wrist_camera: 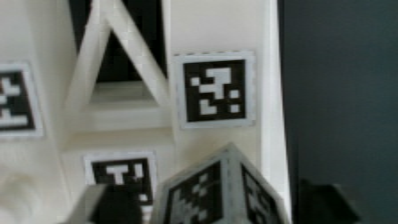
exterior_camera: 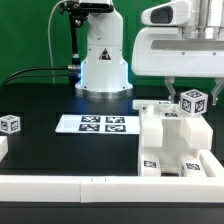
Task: Assemble chair
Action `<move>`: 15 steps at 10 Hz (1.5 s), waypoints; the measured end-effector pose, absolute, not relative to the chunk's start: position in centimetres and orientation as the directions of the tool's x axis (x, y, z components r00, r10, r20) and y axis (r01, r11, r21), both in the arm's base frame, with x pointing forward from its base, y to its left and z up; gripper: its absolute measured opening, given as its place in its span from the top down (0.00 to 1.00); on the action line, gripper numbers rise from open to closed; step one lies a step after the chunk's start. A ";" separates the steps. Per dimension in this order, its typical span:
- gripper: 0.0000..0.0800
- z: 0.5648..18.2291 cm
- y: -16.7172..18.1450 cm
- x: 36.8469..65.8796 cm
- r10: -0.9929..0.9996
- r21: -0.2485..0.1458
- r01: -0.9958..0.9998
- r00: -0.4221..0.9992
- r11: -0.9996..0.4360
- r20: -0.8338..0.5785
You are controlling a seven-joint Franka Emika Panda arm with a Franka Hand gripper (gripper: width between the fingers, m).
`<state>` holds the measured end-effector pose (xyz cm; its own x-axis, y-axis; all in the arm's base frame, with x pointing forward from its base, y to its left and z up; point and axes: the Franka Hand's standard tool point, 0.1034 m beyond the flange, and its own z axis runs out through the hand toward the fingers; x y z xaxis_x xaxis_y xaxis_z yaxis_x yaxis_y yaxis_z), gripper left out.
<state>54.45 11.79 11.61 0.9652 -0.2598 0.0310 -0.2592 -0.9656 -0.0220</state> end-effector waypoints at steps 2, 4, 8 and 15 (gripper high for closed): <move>0.64 11.6 11.9 54.3 -0.402 -0.026 -0.402 0.915 -0.915 0.023; 0.64 11.6 12.0 54.3 -0.542 -0.031 -0.541 0.840 -0.840 0.017; 0.64 11.5 12.3 54.4 -0.768 -0.039 -0.767 0.640 -0.640 0.009; 0.64 11.5 12.8 54.8 -0.989 -0.056 -0.988 0.142 -0.141 -0.026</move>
Offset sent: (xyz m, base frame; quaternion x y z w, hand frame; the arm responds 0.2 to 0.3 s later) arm 0.0000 0.0000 0.0000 0.0000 0.0000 0.1938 0.9810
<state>54.83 12.80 11.53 0.1424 -0.9895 -0.0261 -0.9884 -0.1407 -0.0564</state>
